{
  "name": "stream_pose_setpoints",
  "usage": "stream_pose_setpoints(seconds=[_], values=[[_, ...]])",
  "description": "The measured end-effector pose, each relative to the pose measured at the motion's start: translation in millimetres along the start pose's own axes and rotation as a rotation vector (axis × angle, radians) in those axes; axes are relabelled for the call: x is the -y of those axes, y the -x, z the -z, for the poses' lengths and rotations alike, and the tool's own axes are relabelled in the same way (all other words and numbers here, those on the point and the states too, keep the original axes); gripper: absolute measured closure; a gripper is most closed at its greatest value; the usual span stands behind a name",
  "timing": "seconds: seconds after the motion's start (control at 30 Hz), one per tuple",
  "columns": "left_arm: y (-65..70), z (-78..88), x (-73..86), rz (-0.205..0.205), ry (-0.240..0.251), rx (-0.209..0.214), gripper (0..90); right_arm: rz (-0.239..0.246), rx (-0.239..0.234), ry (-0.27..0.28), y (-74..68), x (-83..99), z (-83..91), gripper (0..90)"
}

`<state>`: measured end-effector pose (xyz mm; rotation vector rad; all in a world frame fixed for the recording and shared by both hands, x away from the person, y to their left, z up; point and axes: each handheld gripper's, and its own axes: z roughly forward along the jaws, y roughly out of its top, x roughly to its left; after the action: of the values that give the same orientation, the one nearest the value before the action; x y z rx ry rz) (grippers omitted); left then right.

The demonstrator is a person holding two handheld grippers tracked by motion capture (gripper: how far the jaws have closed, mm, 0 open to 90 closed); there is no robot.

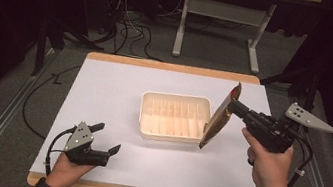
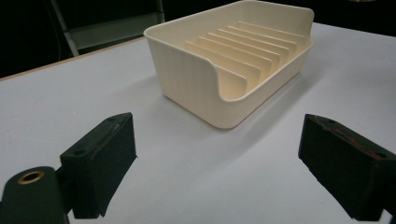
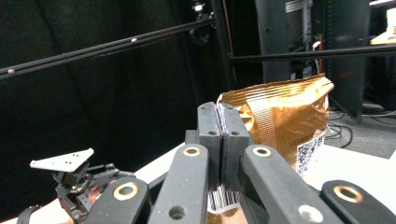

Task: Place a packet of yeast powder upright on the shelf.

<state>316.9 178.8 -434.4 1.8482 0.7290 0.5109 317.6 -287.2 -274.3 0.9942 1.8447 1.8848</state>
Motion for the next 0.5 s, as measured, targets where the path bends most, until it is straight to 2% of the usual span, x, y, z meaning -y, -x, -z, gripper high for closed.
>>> stream_pose_setpoints(seconds=[0.5], values=[[-2.0, 3.4, -0.1, 0.005, 0.008, -0.005, 11.5, -0.006, -0.069, -0.054, -13.1, 12.0, -56.6, 90.0]])
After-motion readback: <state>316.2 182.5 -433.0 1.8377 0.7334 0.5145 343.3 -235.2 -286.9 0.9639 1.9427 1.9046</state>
